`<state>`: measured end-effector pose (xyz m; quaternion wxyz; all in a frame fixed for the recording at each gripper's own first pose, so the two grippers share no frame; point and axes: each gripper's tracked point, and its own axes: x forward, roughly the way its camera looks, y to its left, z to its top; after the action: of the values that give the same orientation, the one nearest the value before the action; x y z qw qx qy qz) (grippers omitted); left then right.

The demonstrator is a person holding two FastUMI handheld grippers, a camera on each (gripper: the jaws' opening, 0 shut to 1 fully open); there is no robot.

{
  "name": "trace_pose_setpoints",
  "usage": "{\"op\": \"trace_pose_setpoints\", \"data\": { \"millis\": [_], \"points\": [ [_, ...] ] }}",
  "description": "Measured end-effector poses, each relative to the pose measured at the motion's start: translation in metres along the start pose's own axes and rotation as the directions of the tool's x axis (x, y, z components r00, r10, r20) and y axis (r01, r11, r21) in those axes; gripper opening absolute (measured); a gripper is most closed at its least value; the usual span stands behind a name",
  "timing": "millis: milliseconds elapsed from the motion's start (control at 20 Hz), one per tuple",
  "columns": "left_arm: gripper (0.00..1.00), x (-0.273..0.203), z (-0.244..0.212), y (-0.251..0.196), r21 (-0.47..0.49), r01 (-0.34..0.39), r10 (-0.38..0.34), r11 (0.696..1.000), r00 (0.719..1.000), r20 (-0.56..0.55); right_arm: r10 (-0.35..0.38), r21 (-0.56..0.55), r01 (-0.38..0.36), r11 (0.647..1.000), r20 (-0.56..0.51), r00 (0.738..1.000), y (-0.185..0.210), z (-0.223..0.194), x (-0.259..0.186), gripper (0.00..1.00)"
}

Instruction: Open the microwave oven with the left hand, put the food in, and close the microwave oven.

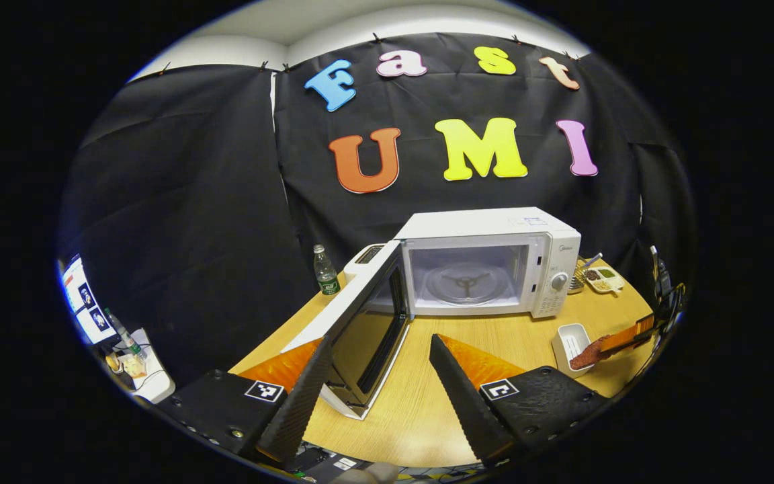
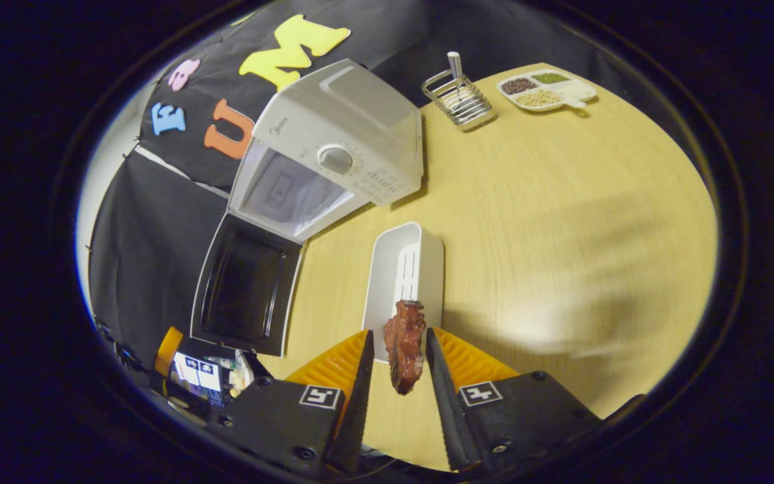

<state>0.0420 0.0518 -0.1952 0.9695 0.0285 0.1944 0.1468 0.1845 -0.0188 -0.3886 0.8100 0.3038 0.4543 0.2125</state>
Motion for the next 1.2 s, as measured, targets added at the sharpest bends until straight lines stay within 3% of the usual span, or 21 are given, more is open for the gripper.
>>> {"op": "trace_pose_setpoints", "data": {
  "millis": [50,100,200,350,400,450,550,600,650,700,950,1200],
  "points": [
    [0.90,-0.002,0.001,-0.003,0.002,-0.006,0.006,1.000,1.000,0.000,-0.010,-0.011,0.010,1.000,-0.004,1.000,-0.003,0.002,0.001,0.31],
    [0.90,-0.003,0.000,-0.007,0.007,-0.011,0.011,1.000,1.000,-0.004,-0.019,-0.020,0.019,1.000,-0.012,1.000,-0.006,0.003,0.001,0.33],
    [0.90,-0.008,-0.002,-0.012,0.013,-0.024,0.025,1.000,1.000,-0.009,-0.017,-0.013,0.017,1.000,-0.023,1.000,-0.007,0.004,0.001,0.10],
    [0.90,-0.013,-0.005,-0.014,0.008,-0.044,0.044,0.999,0.999,-0.021,-0.015,-0.030,0.014,0.999,-0.041,0.999,-0.006,0.005,-0.001,0.18],
    [0.90,-0.016,-0.008,-0.012,0.009,-0.048,0.048,0.999,0.999,-0.025,-0.020,-0.048,0.018,0.999,-0.042,0.999,-0.005,0.007,-0.001,0.07],
    [0.90,-0.018,-0.009,-0.010,0.009,-0.054,0.054,0.999,0.998,-0.027,-0.026,-0.065,0.024,0.998,-0.039,0.999,-0.003,0.010,-0.004,0.16],
    [0.90,-0.020,-0.010,-0.006,0.005,-0.054,0.054,0.999,0.998,-0.025,-0.025,-0.089,0.022,0.996,-0.026,0.999,0.007,0.015,-0.009,0.16],
    [0.90,-0.020,-0.009,-0.002,0.011,-0.056,0.056,0.998,0.998,-0.019,-0.023,-0.096,0.021,0.995,-0.015,1.000,0.013,0.019,-0.011,0.06],
    [0.90,-0.021,-0.009,0.000,0.017,-0.054,0.054,0.998,0.998,-0.015,-0.024,-0.105,0.024,0.994,-0.004,1.000,0.020,0.023,-0.014,0.15],
    [0.90,-0.020,-0.008,0.002,0.019,-0.046,0.046,0.999,0.999,-0.006,-0.022,-0.116,0.024,0.993,0.016,1.000,0.028,0.029,-0.017,0.15],
    [0.90,-0.016,-0.006,0.005,0.055,0.033,-0.036,0.998,0.998,0.053,0.018,-0.143,0.000,0.990,0.125,0.992,0.096,0.046,-0.032,0.15],
    [0.90,-0.015,-0.026,0.015,0.010,0.167,-0.167,0.986,0.985,0.053,0.030,-0.141,0.009,0.990,0.272,0.962,0.176,0.055,-0.006,0.15]
  ]
}}
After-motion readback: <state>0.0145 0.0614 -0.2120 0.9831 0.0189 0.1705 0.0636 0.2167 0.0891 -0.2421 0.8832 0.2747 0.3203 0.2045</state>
